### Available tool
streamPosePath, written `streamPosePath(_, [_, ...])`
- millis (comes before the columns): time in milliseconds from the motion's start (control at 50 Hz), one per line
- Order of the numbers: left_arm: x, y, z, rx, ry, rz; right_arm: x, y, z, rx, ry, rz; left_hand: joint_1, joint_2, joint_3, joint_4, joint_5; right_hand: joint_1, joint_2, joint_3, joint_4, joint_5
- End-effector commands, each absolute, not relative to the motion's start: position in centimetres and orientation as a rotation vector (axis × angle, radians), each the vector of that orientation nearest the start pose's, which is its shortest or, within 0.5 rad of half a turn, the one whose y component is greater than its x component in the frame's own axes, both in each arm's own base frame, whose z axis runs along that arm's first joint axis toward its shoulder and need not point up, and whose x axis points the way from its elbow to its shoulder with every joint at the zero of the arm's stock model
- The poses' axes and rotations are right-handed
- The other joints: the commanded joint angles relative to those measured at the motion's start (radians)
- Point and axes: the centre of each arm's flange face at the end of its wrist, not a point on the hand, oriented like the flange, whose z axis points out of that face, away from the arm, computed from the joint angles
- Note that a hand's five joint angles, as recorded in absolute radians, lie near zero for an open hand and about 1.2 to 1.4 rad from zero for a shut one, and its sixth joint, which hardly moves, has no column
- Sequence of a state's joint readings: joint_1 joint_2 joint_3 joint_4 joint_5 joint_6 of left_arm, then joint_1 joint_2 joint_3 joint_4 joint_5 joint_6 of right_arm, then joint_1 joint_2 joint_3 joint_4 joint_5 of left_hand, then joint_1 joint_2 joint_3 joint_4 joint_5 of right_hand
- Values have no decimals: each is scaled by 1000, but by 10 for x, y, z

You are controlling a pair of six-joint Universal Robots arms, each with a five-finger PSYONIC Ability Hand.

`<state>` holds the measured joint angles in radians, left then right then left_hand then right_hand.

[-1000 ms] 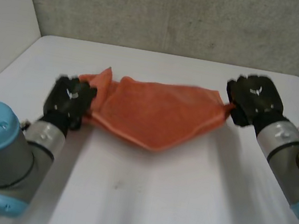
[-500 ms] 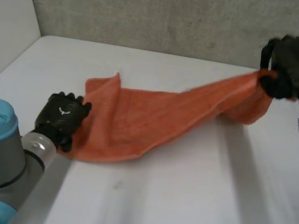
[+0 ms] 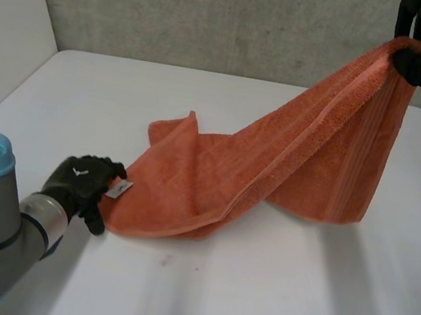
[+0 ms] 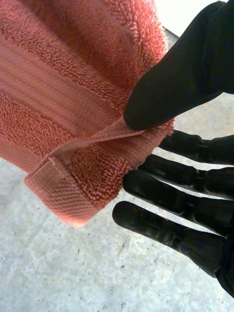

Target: Fold the laundry

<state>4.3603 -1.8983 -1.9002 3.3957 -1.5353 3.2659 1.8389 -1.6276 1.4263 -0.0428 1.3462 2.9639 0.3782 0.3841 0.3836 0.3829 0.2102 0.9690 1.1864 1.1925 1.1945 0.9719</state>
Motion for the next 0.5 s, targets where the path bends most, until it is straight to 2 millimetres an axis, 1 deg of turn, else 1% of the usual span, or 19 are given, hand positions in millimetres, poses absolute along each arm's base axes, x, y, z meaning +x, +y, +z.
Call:
streamPosePath(20, [-247, -208, 136, 755, 2753, -1784, 240, -237, 386, -678, 1647, -2275, 61, 56, 56, 57, 55, 427, 210, 204, 202, 250])
streamPosePath(60, [-254, -200, 137, 723, 2817, -1798, 241, -236, 388, -676, 1642, -2279, 61, 56, 56, 57, 55, 427, 210, 204, 202, 250])
streamPosePath(160, [-260, -201, 137, 649, 2881, -1823, 241, -233, 393, -660, 1636, -2294, 64, 58, 59, 60, 58, 427, 210, 204, 202, 250])
streamPosePath(200, [-263, -201, 137, 641, 2890, -1837, 242, -227, 398, -663, 1616, -2298, 73, 67, 68, 68, 66, 427, 210, 204, 202, 250])
streamPosePath(320, [-271, -209, 131, 645, 2901, -1835, 244, -220, 402, -664, 1595, -2301, 181, 176, 176, 177, 175, 427, 210, 204, 202, 250])
streamPosePath(360, [-272, -209, 130, 652, 2903, -1833, 243, -217, 408, -660, 1574, -2317, 217, 211, 211, 212, 210, 427, 210, 204, 202, 250])
streamPosePath(500, [-278, -213, 129, 659, 2886, -1880, 241, -214, 415, -643, 1554, -2325, 284, 279, 279, 280, 278, 427, 210, 204, 202, 250])
